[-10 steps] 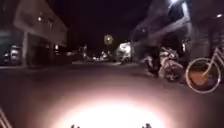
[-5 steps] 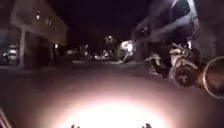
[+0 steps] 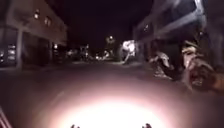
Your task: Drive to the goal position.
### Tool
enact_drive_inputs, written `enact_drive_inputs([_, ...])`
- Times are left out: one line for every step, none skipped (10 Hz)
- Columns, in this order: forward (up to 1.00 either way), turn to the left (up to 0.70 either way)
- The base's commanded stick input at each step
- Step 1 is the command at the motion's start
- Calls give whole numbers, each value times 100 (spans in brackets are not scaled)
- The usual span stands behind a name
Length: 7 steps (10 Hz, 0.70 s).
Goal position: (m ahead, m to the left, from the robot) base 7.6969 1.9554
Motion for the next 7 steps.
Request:
enact_drive_inputs([85, 0])
enact_drive_inputs([85, 0])
enact_drive_inputs([85, 0])
enact_drive_inputs([85, 0])
enact_drive_inputs([85, 0])
enact_drive_inputs([85, 0])
enact_drive_inputs([85, 0])
